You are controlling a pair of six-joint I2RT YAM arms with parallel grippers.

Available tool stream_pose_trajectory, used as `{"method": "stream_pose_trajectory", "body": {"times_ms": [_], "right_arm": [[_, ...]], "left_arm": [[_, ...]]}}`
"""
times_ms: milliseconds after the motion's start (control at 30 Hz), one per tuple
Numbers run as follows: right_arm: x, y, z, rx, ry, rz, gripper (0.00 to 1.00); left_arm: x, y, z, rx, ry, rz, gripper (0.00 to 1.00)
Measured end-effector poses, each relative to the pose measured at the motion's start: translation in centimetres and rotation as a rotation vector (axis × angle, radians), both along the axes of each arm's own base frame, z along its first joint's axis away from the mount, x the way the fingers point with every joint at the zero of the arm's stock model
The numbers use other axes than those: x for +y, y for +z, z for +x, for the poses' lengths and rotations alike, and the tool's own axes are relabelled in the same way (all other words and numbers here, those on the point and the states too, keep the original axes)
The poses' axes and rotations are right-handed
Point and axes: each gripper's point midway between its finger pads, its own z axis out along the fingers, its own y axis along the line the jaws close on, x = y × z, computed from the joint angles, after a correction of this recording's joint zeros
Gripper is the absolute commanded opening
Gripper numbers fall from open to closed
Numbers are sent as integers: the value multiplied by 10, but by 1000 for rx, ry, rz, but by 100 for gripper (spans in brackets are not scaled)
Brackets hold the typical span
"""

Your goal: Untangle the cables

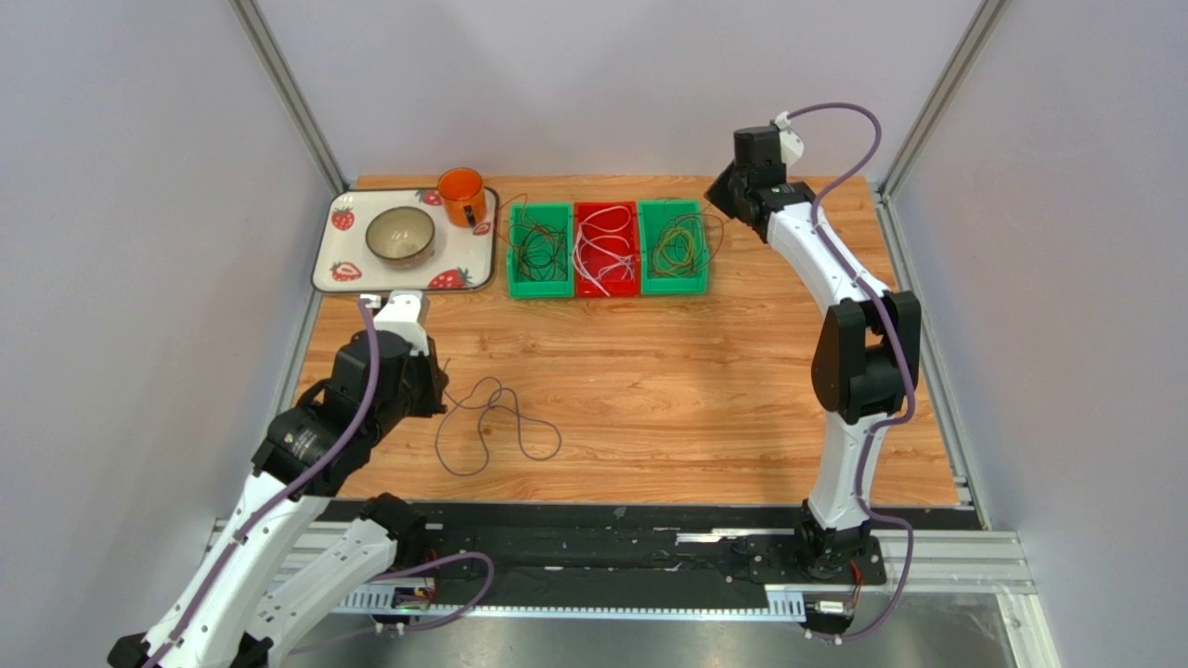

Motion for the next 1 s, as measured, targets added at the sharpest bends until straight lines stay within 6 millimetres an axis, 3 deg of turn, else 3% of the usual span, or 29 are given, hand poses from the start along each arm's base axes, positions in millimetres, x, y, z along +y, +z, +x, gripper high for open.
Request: {"method": "stream_pose_trajectory", "body": {"times_ms": [167, 433, 567, 800, 867, 1000], "right_arm": [[-18, -20, 0, 42, -39, -15, 0], [-12, -29, -26, 78, -5, -99, 0], [2, -12, -47, 34, 65, -169, 0], [23, 64, -57, -165, 119, -195, 0], [21, 70, -55, -184, 116, -197, 0], [21, 62, -60, -187, 136, -223, 0]], "left_arm": [[1, 0, 0, -2, 7, 1, 0], [2, 0, 1, -4, 14, 5, 0], [3, 0, 1, -4, 16, 7, 0], [3, 0, 1, -4, 21, 7, 0], [3, 0, 1, -5, 22, 7, 0], [4, 0, 2, -5, 24, 8, 0]]}}
